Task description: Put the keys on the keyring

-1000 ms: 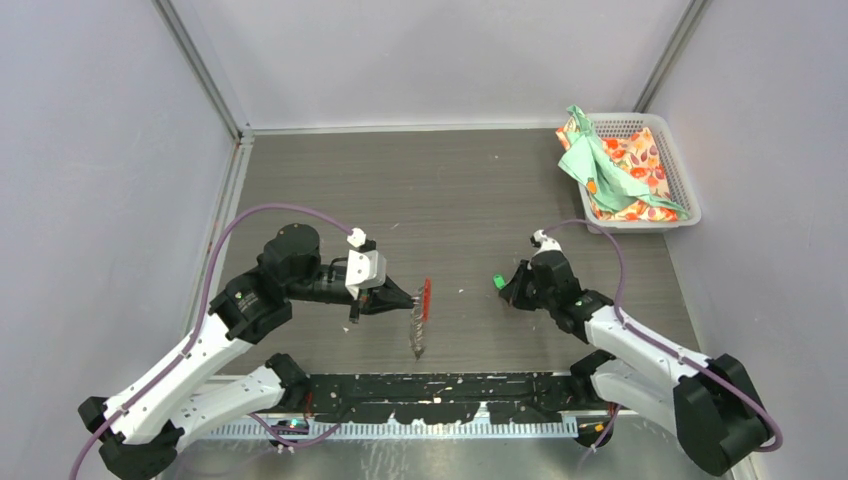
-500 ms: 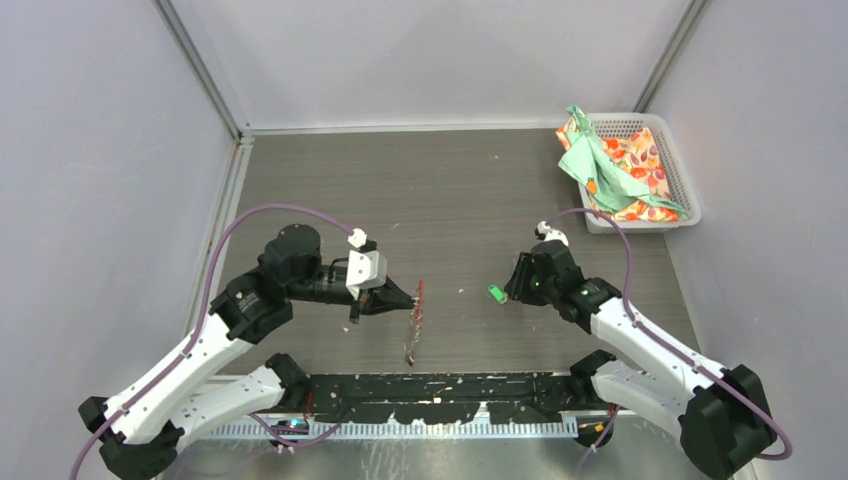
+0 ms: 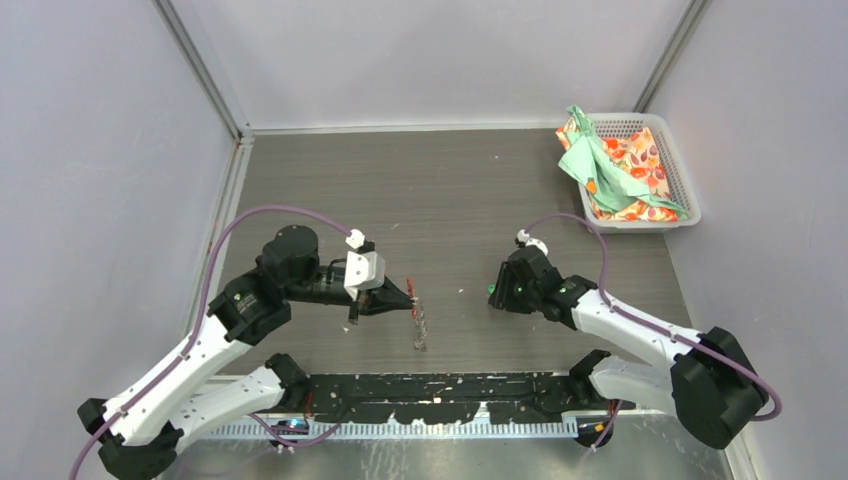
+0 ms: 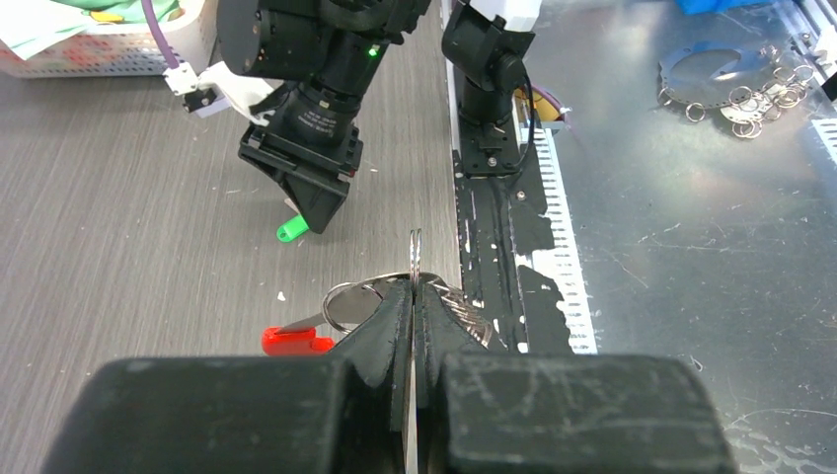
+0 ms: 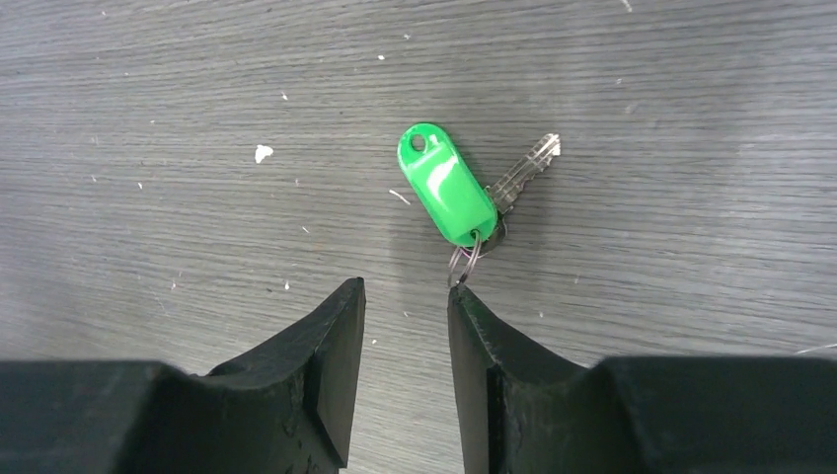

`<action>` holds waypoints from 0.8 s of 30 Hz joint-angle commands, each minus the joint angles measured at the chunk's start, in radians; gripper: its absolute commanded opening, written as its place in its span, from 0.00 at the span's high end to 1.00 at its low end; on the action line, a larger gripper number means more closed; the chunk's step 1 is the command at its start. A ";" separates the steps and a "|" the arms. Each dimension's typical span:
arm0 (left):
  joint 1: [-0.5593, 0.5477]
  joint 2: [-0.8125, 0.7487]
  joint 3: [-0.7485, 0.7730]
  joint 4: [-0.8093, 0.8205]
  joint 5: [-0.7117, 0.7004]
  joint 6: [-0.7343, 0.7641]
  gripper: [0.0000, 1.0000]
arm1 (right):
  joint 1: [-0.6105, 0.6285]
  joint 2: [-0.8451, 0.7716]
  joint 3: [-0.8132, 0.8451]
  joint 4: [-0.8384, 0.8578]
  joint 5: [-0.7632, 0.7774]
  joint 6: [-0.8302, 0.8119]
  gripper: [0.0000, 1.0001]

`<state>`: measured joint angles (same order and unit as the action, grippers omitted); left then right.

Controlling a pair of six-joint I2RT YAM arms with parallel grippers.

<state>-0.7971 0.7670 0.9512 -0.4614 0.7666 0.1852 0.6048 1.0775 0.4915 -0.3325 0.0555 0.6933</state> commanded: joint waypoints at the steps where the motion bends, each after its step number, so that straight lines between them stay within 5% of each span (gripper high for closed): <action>1: 0.004 -0.018 0.001 0.047 0.002 -0.011 1.00 | 0.041 0.036 0.002 0.044 0.083 0.066 0.60; 16: 0.005 -0.024 0.004 0.049 0.000 -0.018 1.00 | 0.092 0.052 0.006 0.021 0.237 0.126 0.67; 24: 0.006 -0.018 0.007 0.048 0.003 -0.018 1.00 | 0.093 0.054 -0.011 0.065 0.236 0.117 0.91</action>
<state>-0.7963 0.7593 0.9512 -0.4614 0.7609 0.1825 0.6930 1.1267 0.4896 -0.3248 0.2653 0.7967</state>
